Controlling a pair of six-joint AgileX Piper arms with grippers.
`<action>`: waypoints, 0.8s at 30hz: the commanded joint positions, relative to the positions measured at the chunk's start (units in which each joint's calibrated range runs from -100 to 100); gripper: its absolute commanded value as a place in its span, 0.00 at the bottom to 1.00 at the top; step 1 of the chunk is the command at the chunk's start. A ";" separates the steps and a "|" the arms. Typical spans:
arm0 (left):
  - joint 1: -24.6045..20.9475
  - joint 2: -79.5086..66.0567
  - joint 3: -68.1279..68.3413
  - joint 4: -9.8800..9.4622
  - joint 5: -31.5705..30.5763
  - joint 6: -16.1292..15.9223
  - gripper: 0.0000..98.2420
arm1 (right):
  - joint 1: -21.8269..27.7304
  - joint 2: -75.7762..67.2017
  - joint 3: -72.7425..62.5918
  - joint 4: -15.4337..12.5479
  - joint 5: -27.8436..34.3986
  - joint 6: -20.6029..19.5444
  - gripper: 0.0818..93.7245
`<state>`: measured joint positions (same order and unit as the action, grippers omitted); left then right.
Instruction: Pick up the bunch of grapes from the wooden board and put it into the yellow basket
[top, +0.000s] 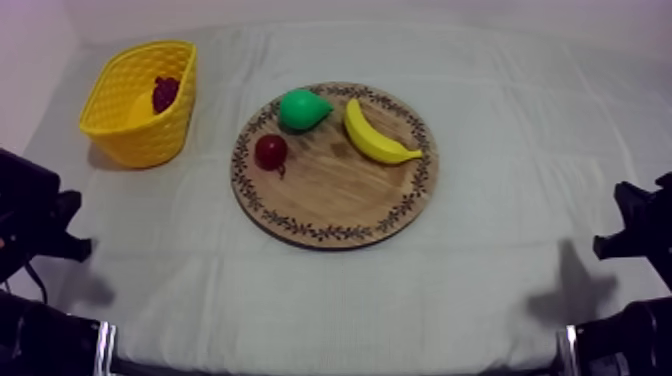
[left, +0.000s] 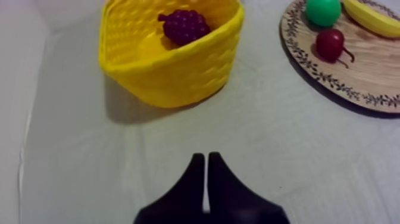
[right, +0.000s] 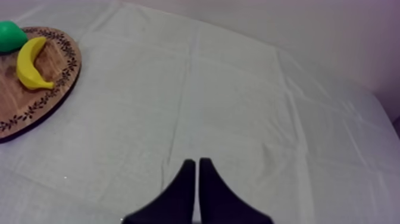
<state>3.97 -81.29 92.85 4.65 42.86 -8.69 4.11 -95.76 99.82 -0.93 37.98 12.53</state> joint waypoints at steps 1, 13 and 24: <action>0.50 -4.61 0.79 -0.12 -0.50 0.99 0.00 | 0.02 0.00 -0.04 -0.02 0.00 -0.11 0.00; 0.19 -13.82 5.11 -6.58 -5.84 16.72 0.00 | 0.02 0.00 -0.04 -0.02 0.00 -0.11 0.00; -0.02 -18.61 7.00 -6.73 -12.15 17.97 0.00 | 0.10 0.00 -0.04 -0.02 0.00 -0.11 0.00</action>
